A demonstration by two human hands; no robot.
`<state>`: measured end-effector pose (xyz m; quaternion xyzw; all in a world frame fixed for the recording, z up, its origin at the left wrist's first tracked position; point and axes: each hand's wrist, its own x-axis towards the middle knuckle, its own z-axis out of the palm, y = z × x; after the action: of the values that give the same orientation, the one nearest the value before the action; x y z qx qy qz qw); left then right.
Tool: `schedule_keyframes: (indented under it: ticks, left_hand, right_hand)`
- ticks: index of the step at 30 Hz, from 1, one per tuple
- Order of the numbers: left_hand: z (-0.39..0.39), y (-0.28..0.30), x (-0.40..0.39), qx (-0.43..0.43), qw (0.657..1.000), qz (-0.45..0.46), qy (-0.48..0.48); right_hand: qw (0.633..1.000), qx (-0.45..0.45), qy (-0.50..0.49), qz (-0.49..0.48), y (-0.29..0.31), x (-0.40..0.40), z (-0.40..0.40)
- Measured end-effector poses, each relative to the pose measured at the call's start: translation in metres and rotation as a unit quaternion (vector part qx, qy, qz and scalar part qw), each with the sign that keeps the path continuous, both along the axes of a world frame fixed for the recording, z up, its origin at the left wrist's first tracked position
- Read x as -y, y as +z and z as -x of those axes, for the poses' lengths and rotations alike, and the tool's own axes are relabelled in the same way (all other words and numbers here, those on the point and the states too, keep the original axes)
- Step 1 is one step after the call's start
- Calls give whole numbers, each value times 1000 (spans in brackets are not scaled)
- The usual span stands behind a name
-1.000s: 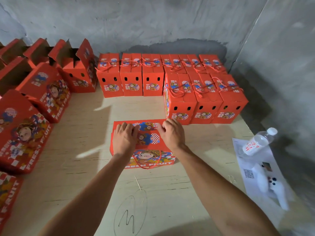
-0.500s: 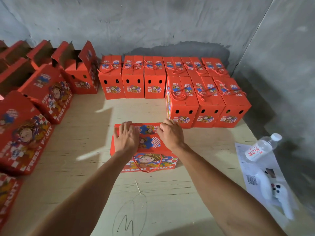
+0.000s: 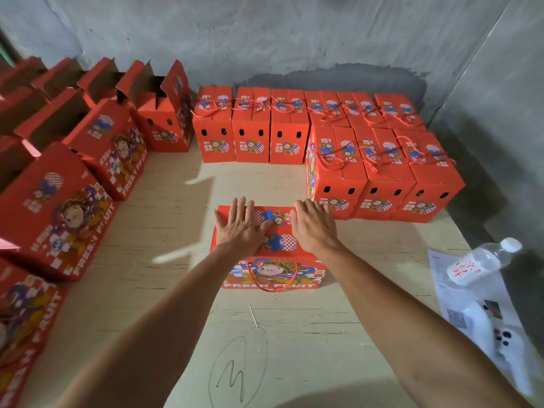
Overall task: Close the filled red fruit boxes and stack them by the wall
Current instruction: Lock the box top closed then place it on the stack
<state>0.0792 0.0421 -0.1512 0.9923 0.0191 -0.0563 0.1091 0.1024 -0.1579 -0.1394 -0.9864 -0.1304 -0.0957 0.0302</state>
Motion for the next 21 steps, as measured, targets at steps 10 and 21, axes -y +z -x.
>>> schedule_keyframes:
  ticks: [10,21]
  left_hand:
    - [-3,10,-24,121,990,-2,74]
    - [14,2,-61,7,796,454,401]
  right_hand:
    - [978,-111,-162,67,18,-32,14]
    - [879,-395,-180,-198,3,-39,56]
